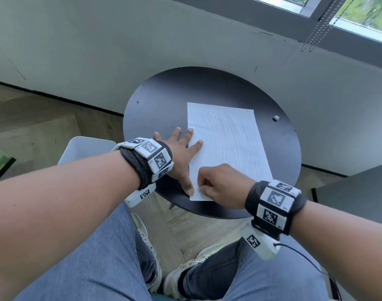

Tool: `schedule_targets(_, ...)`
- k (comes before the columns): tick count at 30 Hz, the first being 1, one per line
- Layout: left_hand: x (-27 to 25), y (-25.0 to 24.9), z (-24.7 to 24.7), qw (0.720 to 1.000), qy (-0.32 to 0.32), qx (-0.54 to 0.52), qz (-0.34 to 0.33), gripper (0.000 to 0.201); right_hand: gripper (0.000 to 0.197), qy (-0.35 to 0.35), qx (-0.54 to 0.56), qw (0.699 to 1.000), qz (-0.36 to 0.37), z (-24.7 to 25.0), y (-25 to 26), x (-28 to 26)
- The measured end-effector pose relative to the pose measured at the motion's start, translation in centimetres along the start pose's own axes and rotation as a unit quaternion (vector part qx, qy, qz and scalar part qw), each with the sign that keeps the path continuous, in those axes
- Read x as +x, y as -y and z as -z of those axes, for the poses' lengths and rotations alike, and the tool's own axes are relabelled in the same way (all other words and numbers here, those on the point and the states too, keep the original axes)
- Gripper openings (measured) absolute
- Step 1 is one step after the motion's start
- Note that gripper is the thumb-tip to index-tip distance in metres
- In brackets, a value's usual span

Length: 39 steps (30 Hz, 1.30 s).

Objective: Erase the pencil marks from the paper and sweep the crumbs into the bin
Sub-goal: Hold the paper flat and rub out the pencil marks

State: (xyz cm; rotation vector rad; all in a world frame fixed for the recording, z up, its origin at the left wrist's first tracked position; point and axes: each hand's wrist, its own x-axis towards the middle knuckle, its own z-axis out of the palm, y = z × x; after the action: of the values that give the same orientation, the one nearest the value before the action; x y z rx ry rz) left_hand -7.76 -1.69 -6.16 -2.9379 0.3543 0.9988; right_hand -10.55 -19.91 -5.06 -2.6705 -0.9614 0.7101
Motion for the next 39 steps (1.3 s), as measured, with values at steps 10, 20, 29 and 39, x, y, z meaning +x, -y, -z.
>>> schedule_targets(10,-0.2,-0.2,0.3,1.000,0.005,-0.001,0.006,0.155,0.010,-0.092,0.018,0.986,-0.138,3.1,-2.7,5.2)
schedule_targets(20,-0.1,-0.3,0.2,1.000,0.004,-0.002,0.001,0.156,0.009,-0.034,0.012,0.998,-0.049,1.4,-0.9,2.2)
schedule_targets(29,0.0,-0.2,0.3,1.000,0.001,0.002,0.001,0.151,0.009,-0.080,0.009,0.991,-0.103,2.6,-2.3,3.9)
schedule_targets(39,-0.3,-0.5,0.4,1.000,0.002,0.008,0.002,0.150,0.010,-0.060,0.011,0.996,-0.061,1.9,-1.9,2.5)
